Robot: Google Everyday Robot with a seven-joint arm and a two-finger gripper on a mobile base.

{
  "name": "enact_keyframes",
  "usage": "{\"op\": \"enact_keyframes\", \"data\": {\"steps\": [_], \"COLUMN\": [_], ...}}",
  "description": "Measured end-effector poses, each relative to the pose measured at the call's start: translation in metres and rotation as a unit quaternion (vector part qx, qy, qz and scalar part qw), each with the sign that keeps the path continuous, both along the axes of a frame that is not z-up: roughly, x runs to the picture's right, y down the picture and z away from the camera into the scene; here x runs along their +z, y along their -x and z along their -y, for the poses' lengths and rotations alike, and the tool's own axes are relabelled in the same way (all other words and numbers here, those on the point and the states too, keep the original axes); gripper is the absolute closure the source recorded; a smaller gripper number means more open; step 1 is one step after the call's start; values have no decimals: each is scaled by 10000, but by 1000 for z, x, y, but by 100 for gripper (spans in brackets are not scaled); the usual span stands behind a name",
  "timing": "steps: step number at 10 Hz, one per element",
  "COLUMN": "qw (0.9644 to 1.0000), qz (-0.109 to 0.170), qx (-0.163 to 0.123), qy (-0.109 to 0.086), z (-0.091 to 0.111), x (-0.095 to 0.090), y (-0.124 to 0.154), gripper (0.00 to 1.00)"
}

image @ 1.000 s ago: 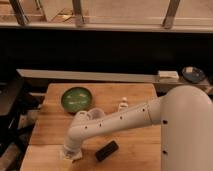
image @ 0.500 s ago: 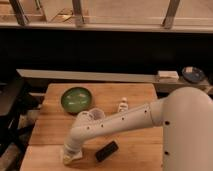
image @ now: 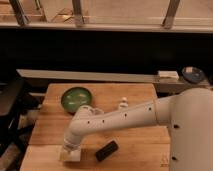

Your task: Wipe the white sponge on the table

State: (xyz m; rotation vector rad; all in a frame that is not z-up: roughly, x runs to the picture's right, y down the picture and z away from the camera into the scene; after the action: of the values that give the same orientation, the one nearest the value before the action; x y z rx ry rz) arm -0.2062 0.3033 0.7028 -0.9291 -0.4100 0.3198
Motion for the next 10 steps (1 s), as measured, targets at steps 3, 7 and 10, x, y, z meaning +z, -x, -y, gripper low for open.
{"op": "enact_keyframes", "data": {"steps": [3, 7, 10], "qw": [9999, 9975, 9955], "qz": [-60, -156, -145], "qx": [94, 676, 937], "qy": [128, 143, 20], "z": [9, 27, 39], "x": [2, 33, 56], "y": [3, 0, 7], "gripper": [100, 100, 100]}}
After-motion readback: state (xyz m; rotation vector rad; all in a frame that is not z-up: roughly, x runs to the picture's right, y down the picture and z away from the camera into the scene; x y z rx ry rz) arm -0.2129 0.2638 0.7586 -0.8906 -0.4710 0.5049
